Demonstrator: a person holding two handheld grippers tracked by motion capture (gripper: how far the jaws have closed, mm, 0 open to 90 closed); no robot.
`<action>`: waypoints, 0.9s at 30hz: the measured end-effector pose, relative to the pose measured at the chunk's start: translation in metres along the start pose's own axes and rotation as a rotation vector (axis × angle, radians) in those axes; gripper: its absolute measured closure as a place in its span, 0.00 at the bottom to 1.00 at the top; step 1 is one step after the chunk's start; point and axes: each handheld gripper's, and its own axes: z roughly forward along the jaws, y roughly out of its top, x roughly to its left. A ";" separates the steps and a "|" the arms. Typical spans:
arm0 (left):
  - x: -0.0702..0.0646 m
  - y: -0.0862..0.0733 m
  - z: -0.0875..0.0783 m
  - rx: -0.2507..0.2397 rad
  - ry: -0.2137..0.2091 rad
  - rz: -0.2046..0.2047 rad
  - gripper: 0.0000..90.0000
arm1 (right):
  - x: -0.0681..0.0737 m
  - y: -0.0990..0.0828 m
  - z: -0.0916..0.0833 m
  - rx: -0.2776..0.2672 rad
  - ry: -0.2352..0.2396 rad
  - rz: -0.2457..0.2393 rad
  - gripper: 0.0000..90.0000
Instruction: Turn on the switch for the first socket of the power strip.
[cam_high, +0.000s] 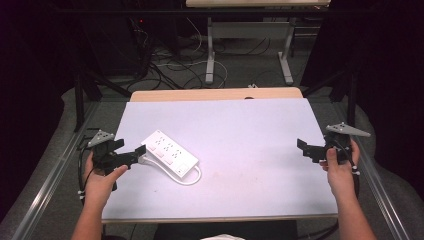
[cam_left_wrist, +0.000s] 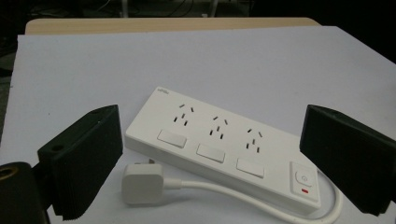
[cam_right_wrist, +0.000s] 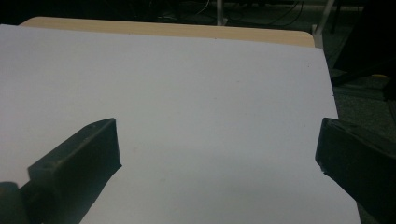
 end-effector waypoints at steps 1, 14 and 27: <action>0.000 0.000 0.001 0.010 0.004 0.001 0.07 | 0.000 -0.001 0.001 -0.007 -0.008 -0.022 0.00; -0.009 -0.007 0.007 0.044 0.013 0.035 0.18 | 0.014 -0.002 0.009 0.013 0.026 -0.080 0.00; -0.021 -0.006 0.012 0.068 -0.013 0.063 0.33 | 0.025 -0.005 0.009 0.017 0.052 -0.110 0.00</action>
